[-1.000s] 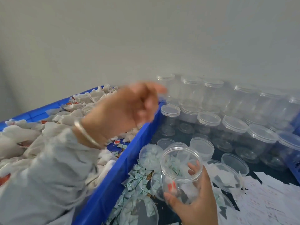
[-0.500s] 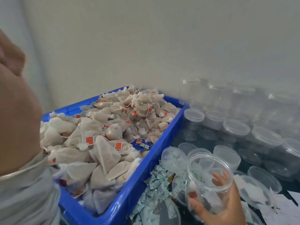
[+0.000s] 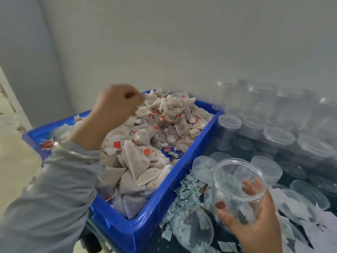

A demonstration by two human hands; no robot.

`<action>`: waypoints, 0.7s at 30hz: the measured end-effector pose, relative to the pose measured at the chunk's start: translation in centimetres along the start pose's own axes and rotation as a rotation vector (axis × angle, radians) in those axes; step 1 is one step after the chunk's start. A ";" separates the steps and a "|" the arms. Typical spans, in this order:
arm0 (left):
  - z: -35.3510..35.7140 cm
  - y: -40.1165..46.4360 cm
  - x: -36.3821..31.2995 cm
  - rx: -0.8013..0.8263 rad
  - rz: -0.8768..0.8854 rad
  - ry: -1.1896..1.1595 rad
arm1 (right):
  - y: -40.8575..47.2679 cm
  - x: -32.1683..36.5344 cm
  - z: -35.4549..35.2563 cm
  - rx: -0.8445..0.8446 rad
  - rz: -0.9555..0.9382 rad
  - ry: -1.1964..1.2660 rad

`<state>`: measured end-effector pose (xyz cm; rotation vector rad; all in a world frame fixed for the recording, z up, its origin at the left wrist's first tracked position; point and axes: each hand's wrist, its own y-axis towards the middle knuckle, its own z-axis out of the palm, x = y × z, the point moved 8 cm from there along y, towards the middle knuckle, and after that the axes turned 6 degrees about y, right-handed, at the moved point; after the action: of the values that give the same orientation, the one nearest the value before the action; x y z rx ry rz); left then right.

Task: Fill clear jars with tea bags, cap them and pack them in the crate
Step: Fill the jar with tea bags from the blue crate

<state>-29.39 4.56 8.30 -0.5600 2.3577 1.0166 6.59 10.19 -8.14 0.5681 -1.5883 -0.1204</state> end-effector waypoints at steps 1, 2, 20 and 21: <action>2.3 -0.5 0.1 0.108 -0.004 0.158 | 0.0 0.3 0.2 0.011 0.002 -0.005; 4.8 -1.2 0.6 0.204 0.007 0.323 | 0.0 0.8 0.5 0.024 -0.010 -0.006; 8.6 -1.7 2.2 0.419 -0.136 0.425 | 0.3 0.3 2.0 0.065 0.011 -0.032; 8.3 -1.7 1.3 0.391 -0.130 0.337 | 0.3 0.0 1.8 0.060 0.016 -0.025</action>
<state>-27.15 9.50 1.72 -0.7625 2.6751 0.4067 4.78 10.00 -8.17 0.6024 -1.6249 -0.0675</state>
